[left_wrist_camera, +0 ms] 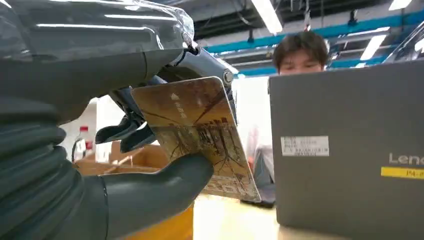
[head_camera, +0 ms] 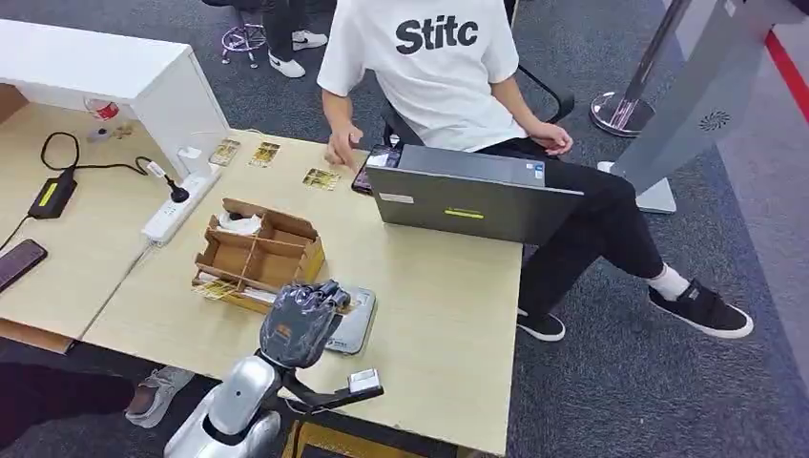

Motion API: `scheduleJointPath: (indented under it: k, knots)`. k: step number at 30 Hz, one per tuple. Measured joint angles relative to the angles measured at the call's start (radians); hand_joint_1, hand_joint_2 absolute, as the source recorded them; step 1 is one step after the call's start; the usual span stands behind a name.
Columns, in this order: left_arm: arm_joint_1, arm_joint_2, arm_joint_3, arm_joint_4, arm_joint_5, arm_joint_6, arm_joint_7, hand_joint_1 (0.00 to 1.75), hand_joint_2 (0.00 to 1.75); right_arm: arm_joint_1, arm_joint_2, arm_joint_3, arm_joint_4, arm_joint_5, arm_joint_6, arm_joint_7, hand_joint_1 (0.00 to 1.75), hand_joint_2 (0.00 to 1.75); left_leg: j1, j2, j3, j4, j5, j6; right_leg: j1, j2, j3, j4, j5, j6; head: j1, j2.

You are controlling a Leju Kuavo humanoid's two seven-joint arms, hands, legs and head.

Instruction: Pass the card to the sensor for recognition and then transmit it.

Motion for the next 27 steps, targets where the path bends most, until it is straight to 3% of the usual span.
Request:
scheduleJointPath:
  k: [6,16,22,27]
  knots:
    - [0.0,-0.029,-0.008,0.056,0.011,0.0,-0.002,1.75,1.75,0.0,0.0,0.0,0.0,0.009,0.0,-0.004,0.0,1.75,0.0,0.0,0.0,0.0,0.0,0.0,0.0,0.0,0.0,0.0,0.0,0.0,0.0,0.0]
    - [-0.009,-0.077,-0.01,0.26,-0.03,0.018,0.034,1.75,1.75,-0.001,0.0,0.0,0.0,0.022,0.005,0.0,0.0,1.75,0.0,0.0,0.0,0.0,0.0,0.0,0.0,0.0,0.0,0.0,0.0,0.0,0.0,0.0]
    - [-0.034,-0.092,-0.01,0.331,-0.048,0.075,0.042,1.75,1.75,-0.003,0.0,0.0,0.0,0.024,0.009,0.0,0.0,1.75,0.0,-0.001,0.0,0.0,0.0,0.0,0.0,-0.001,0.001,0.0,0.0,0.0,0.0,0.0]
    - [-0.038,-0.094,-0.009,0.333,-0.043,0.105,0.055,1.75,1.75,-0.003,0.0,0.0,0.0,0.026,0.008,0.0,0.0,1.75,0.0,0.0,0.001,0.0,0.0,0.0,0.0,0.0,0.001,0.0,0.0,0.0,0.0,0.0]
